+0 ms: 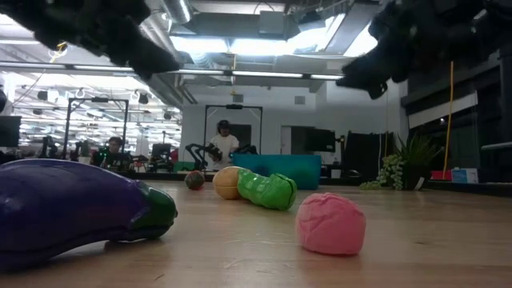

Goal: Pick and placing Produce into tupperware
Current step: Put the green peas into the blue bin

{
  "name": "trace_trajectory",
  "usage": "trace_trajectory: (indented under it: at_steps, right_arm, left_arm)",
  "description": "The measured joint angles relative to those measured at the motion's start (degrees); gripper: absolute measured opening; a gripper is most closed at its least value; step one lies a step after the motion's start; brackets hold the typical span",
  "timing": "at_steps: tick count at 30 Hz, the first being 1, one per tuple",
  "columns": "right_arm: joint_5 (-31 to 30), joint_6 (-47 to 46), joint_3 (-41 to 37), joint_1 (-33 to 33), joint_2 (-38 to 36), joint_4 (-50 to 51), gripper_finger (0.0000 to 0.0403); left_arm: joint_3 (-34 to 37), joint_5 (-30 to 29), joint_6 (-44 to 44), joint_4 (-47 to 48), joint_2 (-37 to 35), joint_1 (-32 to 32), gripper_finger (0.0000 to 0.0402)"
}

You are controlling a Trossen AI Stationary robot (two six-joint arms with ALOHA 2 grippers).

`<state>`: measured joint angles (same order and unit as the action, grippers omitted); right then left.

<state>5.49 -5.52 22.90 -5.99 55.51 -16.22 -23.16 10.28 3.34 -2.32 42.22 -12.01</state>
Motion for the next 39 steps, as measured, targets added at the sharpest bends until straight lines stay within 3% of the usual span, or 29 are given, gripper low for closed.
trace_trajectory:
  at_steps: [5,11,17,24,33,39]
  right_arm:
    - [-1.06,-0.47,4.30,6.29,0.06,3.30,0.0196]
    - [-11.74,-0.79,11.54,15.54,3.02,10.82,0.0196]
    - [-20.16,-6.28,20.74,21.73,11.29,19.80,0.0196]
    - [-21.70,-11.39,32.58,24.65,23.40,27.51,0.0196]
    - [-25.94,-22.28,49.79,25.98,39.48,45.65,0.0196]
    - [-25.86,-30.01,58.76,25.95,48.97,53.99,0.0196]
  left_arm:
    - [3.71,-1.33,-0.20,0.10,-4.75,1.78,0.0132]
    - [5.98,-2.77,0.05,1.00,-11.52,2.39,0.0134]
    - [6.19,-2.78,0.06,7.16,-16.58,2.37,0.0142]
    - [6.19,-1.92,1.30,10.32,-18.86,2.36,0.0139]
    - [6.20,-1.64,3.83,13.79,-22.04,2.36,0.0126]
    - [10.23,1.33,4.67,11.60,-25.45,2.36,0.0119]
